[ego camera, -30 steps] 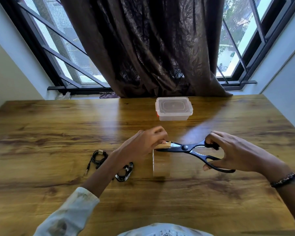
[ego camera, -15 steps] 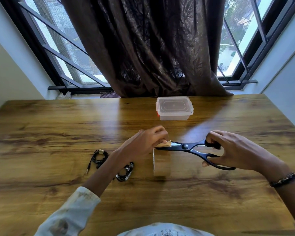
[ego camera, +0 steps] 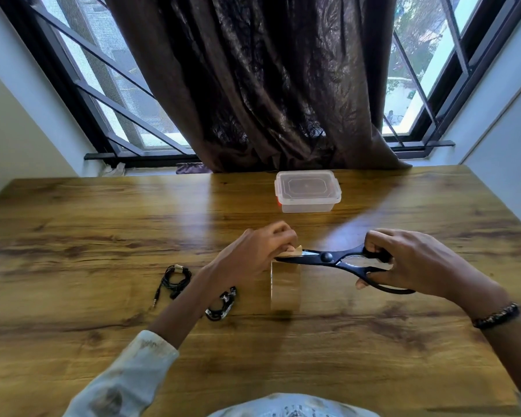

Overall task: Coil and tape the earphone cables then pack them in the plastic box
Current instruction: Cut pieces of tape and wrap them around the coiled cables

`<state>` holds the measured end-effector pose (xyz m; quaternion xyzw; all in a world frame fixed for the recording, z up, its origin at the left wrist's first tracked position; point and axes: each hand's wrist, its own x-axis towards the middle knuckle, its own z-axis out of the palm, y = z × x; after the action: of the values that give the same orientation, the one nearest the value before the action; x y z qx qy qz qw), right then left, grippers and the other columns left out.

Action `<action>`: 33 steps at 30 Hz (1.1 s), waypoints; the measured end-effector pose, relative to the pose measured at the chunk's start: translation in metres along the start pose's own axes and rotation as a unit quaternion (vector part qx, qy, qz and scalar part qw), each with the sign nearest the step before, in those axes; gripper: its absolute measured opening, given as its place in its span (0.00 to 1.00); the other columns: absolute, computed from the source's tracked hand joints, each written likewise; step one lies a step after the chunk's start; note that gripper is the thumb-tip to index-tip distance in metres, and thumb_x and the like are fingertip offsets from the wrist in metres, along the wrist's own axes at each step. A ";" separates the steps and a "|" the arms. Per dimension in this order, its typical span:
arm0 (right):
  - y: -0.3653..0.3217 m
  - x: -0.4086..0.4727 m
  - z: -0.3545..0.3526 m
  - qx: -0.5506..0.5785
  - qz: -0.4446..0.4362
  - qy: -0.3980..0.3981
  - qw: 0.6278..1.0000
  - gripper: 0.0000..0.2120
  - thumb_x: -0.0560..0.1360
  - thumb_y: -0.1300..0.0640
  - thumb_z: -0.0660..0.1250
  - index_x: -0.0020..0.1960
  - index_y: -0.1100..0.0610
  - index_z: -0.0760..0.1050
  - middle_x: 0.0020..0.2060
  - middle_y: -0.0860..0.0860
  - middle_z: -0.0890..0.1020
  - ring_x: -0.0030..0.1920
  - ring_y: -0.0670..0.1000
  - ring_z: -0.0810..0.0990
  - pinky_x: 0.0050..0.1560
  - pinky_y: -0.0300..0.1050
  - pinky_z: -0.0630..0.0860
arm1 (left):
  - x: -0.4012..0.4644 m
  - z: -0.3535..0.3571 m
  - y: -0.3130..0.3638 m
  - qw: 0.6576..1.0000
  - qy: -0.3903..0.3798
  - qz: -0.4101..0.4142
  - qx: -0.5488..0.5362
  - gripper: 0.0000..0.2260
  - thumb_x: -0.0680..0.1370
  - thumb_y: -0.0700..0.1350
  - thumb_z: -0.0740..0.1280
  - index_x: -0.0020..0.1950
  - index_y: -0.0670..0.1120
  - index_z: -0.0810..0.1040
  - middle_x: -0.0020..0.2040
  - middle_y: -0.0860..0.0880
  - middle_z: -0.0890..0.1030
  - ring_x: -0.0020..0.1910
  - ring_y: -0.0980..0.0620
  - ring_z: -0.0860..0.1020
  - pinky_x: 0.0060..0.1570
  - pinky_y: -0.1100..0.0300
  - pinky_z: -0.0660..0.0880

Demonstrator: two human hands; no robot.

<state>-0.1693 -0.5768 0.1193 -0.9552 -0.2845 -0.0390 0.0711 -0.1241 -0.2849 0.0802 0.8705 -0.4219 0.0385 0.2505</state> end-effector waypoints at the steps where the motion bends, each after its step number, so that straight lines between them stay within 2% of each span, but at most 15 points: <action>1: 0.000 0.000 0.000 -0.004 0.001 0.002 1.000 0.25 0.62 0.34 0.73 0.40 0.53 0.69 0.33 0.43 0.73 0.28 0.49 0.70 0.27 0.32 0.60 | 0.000 0.000 0.000 1.000 0.002 -0.001 -0.001 0.08 0.81 0.42 0.62 0.58 0.43 0.77 0.57 0.48 0.77 0.44 0.56 0.80 0.42 0.64 0.79; 4: -0.001 0.000 0.001 -0.016 0.005 0.009 1.000 0.24 0.63 0.37 0.76 0.40 0.53 0.70 0.33 0.42 0.73 0.27 0.48 0.70 0.27 0.33 0.61 | 0.000 0.001 0.000 1.000 0.007 -0.006 -0.003 0.08 0.81 0.42 0.62 0.58 0.45 0.77 0.57 0.50 0.76 0.45 0.58 0.79 0.42 0.69 0.77; 7: -0.002 0.002 0.001 -0.026 0.005 0.010 1.000 0.23 0.63 0.38 0.76 0.40 0.54 0.71 0.33 0.42 0.72 0.27 0.47 0.70 0.27 0.30 0.58 | 0.001 0.003 -0.002 1.000 0.012 -0.005 -0.002 0.08 0.80 0.41 0.63 0.58 0.46 0.77 0.57 0.49 0.76 0.46 0.60 0.77 0.43 0.71 0.75; 9: -0.002 0.002 0.000 -0.029 0.005 0.011 1.000 0.23 0.63 0.38 0.76 0.40 0.52 0.69 0.32 0.41 0.72 0.26 0.47 0.69 0.27 0.29 0.56 | 0.001 0.004 -0.003 1.000 0.014 -0.009 0.005 0.08 0.80 0.42 0.63 0.58 0.46 0.77 0.58 0.50 0.76 0.46 0.60 0.77 0.43 0.73 0.74; 13: -0.004 0.002 -0.001 -0.025 0.003 0.009 1.000 0.24 0.62 0.37 0.76 0.39 0.49 0.65 0.31 0.41 0.71 0.25 0.46 0.67 0.28 0.27 0.53 | 0.001 0.006 -0.005 1.000 0.019 -0.018 0.010 0.08 0.80 0.44 0.62 0.58 0.47 0.77 0.57 0.50 0.76 0.46 0.64 0.74 0.40 0.82 0.67; 17: -0.005 0.003 -0.003 -0.018 0.007 0.010 1.000 0.24 0.63 0.33 0.71 0.39 0.49 0.63 0.31 0.41 0.71 0.25 0.47 0.68 0.27 0.28 0.53 | 0.002 0.007 -0.005 1.000 0.027 -0.015 0.007 0.09 0.80 0.45 0.61 0.58 0.47 0.76 0.56 0.50 0.76 0.46 0.59 0.78 0.43 0.76 0.71; 21: -0.003 0.004 -0.004 -0.016 0.003 0.011 1.000 0.23 0.64 0.31 0.67 0.39 0.48 0.63 0.31 0.42 0.73 0.25 0.48 0.69 0.27 0.29 0.54 | 0.002 0.008 -0.008 0.999 0.031 -0.014 0.009 0.08 0.81 0.45 0.61 0.58 0.47 0.76 0.56 0.50 0.76 0.46 0.60 0.78 0.40 0.79 0.69; 23: -0.002 0.005 -0.004 -0.017 -0.001 0.015 1.000 0.23 0.65 0.30 0.64 0.39 0.49 0.63 0.30 0.42 0.73 0.25 0.49 0.69 0.26 0.30 0.54 | 0.002 0.009 -0.009 0.999 0.032 -0.011 0.001 0.09 0.81 0.46 0.59 0.57 0.47 0.76 0.56 0.50 0.76 0.47 0.59 0.78 0.40 0.78 0.71; 29: -0.001 0.005 -0.004 -0.035 0.012 0.035 0.999 0.26 0.63 0.36 0.73 0.36 0.50 0.60 0.28 0.42 0.68 0.24 0.51 0.64 0.25 0.31 0.52 | 0.002 0.014 -0.014 0.998 0.031 -0.030 -0.041 0.08 0.81 0.43 0.61 0.58 0.53 0.70 0.56 0.53 0.74 0.46 0.58 0.79 0.43 0.64 0.80; 33: 0.002 -0.001 0.000 -0.018 0.025 0.021 0.999 0.24 0.64 0.30 0.65 0.38 0.50 0.62 0.29 0.42 0.69 0.25 0.48 0.64 0.26 0.29 0.51 | 0.002 0.016 -0.016 0.994 0.046 -0.056 -0.087 0.06 0.82 0.44 0.60 0.58 0.54 0.71 0.54 0.55 0.75 0.46 0.60 0.79 0.42 0.68 0.79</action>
<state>-0.1689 -0.5791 0.1185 -0.9623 -0.2578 -0.0622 0.0611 -0.1130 -0.2852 0.0607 0.8651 -0.3619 0.0274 0.3463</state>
